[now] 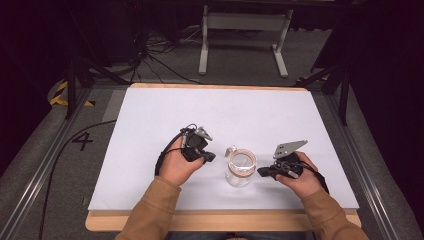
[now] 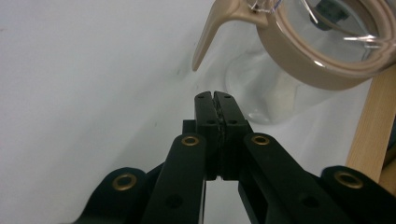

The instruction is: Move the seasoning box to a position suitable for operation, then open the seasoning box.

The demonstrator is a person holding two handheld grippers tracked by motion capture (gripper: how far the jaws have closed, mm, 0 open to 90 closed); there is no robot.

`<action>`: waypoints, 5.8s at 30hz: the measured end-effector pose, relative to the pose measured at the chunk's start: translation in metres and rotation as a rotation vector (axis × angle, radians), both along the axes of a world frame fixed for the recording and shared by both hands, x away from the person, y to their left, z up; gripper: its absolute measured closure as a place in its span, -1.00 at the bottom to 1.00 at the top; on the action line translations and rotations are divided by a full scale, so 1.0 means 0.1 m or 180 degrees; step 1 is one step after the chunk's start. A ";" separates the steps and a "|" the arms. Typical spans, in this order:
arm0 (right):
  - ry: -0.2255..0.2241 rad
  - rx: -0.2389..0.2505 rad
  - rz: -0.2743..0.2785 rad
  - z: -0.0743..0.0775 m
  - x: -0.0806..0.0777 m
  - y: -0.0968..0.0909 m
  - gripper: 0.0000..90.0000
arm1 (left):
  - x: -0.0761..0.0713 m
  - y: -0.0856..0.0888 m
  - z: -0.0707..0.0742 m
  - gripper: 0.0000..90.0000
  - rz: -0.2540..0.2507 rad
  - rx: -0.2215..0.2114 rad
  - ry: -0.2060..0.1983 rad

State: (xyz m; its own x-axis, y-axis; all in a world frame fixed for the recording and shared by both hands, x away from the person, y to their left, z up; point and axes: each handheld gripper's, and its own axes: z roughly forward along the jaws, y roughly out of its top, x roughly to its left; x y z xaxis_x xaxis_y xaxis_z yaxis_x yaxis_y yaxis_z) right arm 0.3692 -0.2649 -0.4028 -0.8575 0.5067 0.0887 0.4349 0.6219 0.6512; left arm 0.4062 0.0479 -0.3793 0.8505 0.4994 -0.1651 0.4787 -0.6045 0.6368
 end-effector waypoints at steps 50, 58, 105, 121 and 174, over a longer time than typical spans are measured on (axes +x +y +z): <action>-0.0015 0.0084 -0.0513 0.01 -0.33 -0.56 1.00 | 0.46 -0.54 -0.33 1.00 -0.0301 -0.0335 -0.0241; -0.0013 0.0088 -0.0605 0.00 -0.39 -0.65 1.00 | 0.51 -0.60 -0.34 1.00 -0.0364 -0.0319 -0.0231; -0.0423 0.0499 -0.0156 0.12 -0.53 -0.03 1.00 | 0.29 -0.61 0.03 1.00 -0.0157 -0.1138 -0.0584; -0.0502 0.0624 -0.0184 0.15 -0.47 0.08 1.00 | 0.31 -0.61 0.01 1.00 -0.0113 -0.1158 -0.0573; -0.0676 0.0970 -0.0205 0.25 -0.34 0.14 1.00 | 0.17 -0.26 0.19 0.85 0.0018 -0.1067 -0.0601</action>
